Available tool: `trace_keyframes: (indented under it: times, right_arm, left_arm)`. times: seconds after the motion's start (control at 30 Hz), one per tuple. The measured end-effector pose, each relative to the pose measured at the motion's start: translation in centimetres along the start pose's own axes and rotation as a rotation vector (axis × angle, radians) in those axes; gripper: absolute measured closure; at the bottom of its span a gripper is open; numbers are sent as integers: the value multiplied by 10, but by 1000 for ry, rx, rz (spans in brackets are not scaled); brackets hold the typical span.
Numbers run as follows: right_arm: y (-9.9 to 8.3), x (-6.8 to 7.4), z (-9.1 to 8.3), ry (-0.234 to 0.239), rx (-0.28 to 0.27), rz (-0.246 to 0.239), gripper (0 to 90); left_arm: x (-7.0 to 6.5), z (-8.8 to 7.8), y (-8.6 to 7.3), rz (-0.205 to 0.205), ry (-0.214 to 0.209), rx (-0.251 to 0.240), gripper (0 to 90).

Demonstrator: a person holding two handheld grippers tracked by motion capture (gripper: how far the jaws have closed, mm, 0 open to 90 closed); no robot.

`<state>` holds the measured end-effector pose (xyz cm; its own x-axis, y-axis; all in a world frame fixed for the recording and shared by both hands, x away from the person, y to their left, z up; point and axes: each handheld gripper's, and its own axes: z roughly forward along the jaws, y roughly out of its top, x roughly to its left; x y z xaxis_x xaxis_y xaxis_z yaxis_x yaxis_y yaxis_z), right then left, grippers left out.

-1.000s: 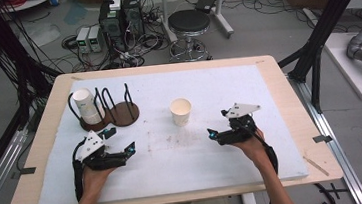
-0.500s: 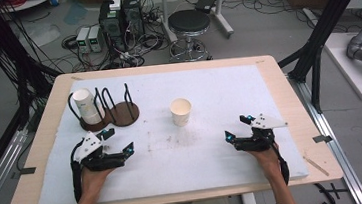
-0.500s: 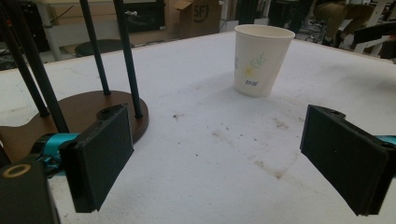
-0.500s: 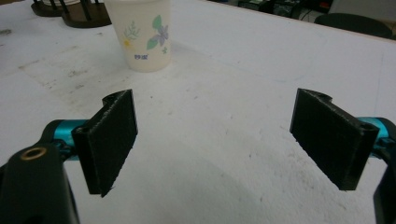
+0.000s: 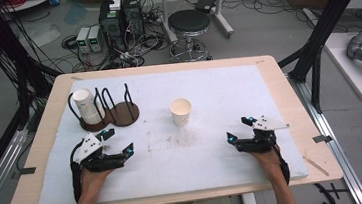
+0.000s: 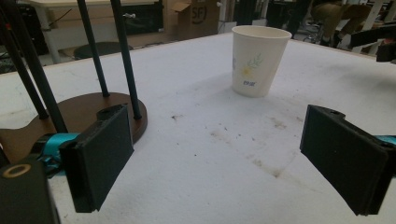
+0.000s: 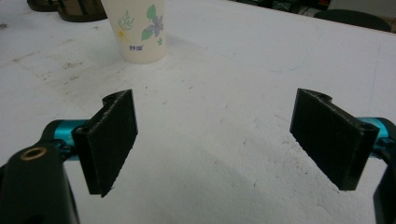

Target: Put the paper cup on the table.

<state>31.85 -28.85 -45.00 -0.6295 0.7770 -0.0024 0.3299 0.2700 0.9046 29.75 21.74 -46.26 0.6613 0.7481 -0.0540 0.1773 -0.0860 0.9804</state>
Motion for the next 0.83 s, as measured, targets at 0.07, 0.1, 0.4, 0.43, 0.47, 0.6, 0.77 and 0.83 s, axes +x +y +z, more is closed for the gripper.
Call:
trace_keyframes:
  times: [0.07, 0.1, 0.4, 0.43, 0.47, 0.6, 0.77, 0.83]
  right_arm:
    - [0, 0, 0, 1, -1, -1, 153]
    - [0, 0, 0, 0, 1, 0, 154]
    - [0, 0, 1, -7, 7, 2, 154]
    - [0, 0, 1, -4, 8, 9, 154]
    - [0, -1, 1, -5, 7, 2, 154]
    - [0, -2, 2, -2, 15, 13, 154]
    - [1, -3, 2, 4, 22, 22, 154]
    - [1, -3, 3, 9, 28, 30, 154]
  left_arm:
    - [0, 0, 0, -2, -1, -1, 94]
    - [0, 0, 0, -3, 0, -2, 94]
    - [0, 0, 0, -4, -4, -3, 95]
    - [0, 0, 0, -4, -2, -2, 95]
    - [0, 0, 0, -4, -2, -1, 96]
    - [0, 0, 0, -5, 2, 0, 96]
    - [0, 0, 0, -5, -2, -1, 96]
    - [0, 0, 0, -6, -2, -1, 96]
